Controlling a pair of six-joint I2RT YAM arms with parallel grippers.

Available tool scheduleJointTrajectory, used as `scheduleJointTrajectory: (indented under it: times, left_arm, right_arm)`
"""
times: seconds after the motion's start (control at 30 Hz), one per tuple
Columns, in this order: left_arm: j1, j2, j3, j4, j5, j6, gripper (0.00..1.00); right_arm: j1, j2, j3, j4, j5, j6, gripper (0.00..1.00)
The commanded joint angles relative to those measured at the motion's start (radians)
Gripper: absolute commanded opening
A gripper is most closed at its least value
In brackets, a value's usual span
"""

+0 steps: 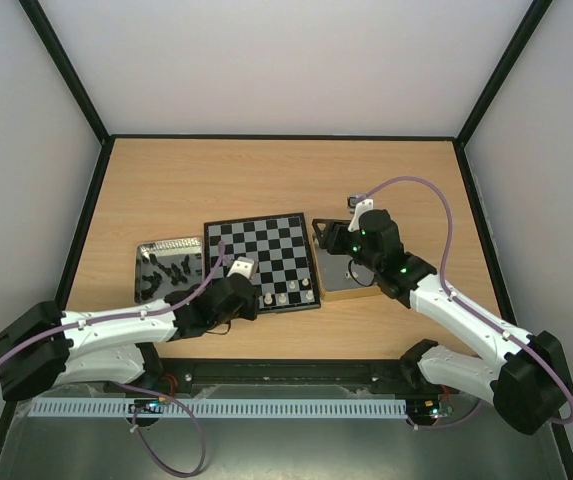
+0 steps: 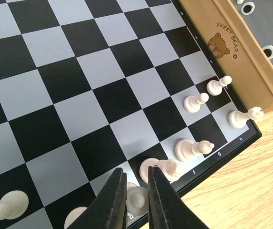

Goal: Set up the chess pieces on the board
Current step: Place the chess piece on the chessboard.

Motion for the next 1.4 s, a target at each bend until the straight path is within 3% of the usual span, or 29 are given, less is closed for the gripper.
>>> scheduleJointTrajectory:
  times: [0.0, 0.87, 1.37]
  left_arm:
    - [-0.007, 0.021, -0.030, 0.065, -0.022, 0.005, 0.11]
    - [-0.007, 0.078, -0.031, 0.085, -0.032, 0.033, 0.20]
    - [-0.007, 0.073, -0.021, 0.063, -0.006, 0.042, 0.11]
  right_arm:
    - [-0.002, 0.003, -0.011, 0.018, 0.023, 0.005, 0.60]
    - [-0.002, 0.011, -0.015, 0.020, 0.015, 0.010, 0.60]
    - [-0.002, 0.014, -0.013, 0.024, 0.012, 0.011, 0.60]
